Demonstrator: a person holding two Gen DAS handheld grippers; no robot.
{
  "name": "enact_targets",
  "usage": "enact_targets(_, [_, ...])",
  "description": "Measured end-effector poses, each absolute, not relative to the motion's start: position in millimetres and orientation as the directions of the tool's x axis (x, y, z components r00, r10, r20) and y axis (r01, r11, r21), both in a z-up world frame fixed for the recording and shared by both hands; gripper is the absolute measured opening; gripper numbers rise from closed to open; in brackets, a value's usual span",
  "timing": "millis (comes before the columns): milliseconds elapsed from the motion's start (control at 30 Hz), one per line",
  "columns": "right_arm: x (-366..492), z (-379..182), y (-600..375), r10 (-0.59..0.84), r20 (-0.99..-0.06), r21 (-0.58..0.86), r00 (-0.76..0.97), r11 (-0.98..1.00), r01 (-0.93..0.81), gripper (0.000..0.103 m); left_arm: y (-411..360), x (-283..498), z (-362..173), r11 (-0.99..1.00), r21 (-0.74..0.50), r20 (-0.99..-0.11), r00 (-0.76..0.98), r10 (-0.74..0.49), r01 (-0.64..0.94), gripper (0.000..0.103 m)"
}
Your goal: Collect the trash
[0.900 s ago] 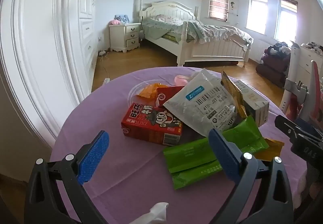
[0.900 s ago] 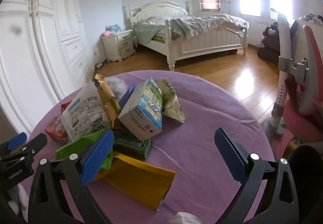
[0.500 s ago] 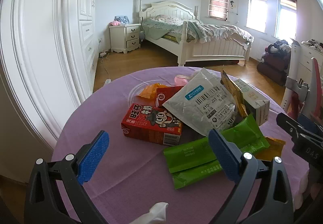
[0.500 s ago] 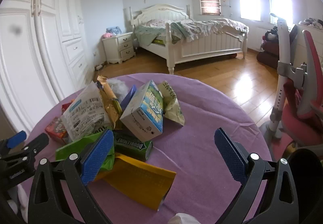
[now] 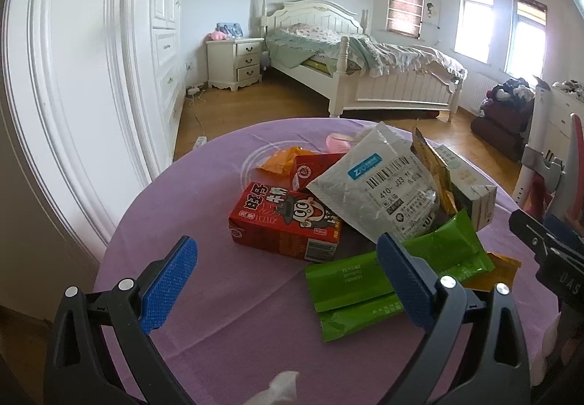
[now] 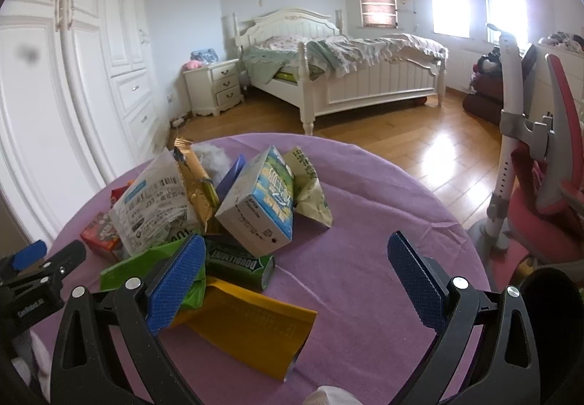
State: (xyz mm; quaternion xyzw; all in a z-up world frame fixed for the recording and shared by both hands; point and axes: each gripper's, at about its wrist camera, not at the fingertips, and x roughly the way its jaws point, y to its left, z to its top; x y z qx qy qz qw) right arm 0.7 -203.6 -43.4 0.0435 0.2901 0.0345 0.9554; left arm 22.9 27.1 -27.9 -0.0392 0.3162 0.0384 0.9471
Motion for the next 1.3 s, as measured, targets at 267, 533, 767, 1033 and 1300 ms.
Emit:
enact_targets(267, [-0.8,-42.7,-204.5,0.09,-0.548,0.103,0.832,0.994,-0.039,0.099,31.8,26.0,-29.2,0.994,-0.067,-0.605,0.796,0.025,-0.082,0.098])
enact_targets(533, [-1.3,-42.7,-203.8,0.089,-0.543,0.102,0.835,0.994,-0.039,0.099,26.7,26.6,-30.0,0.995,-0.054,-0.604,0.797,0.031,-0.079,0.098])
enact_targets(767, [-1.3,-43.1,-203.9,0.086,-0.548,0.098,0.832,0.994,-0.038,0.099,24.2,25.2,-30.2,0.995,-0.055,-0.604,0.797,0.03,-0.079,0.098])
enact_targets(1033, [-1.7,-43.2,-204.3,0.088,-0.542,0.101,0.836,0.994,-0.039,0.099,24.7,25.2,-30.1,0.995,-0.055,-0.604,0.796,0.031,-0.08,0.098])
enact_targets(1300, [-1.7,-42.9,-205.0,0.09,-0.544,0.104,0.834,0.994,-0.039,0.099,22.9,23.7,-30.1,0.995,-0.06,-0.603,0.797,0.03,-0.082,0.098])
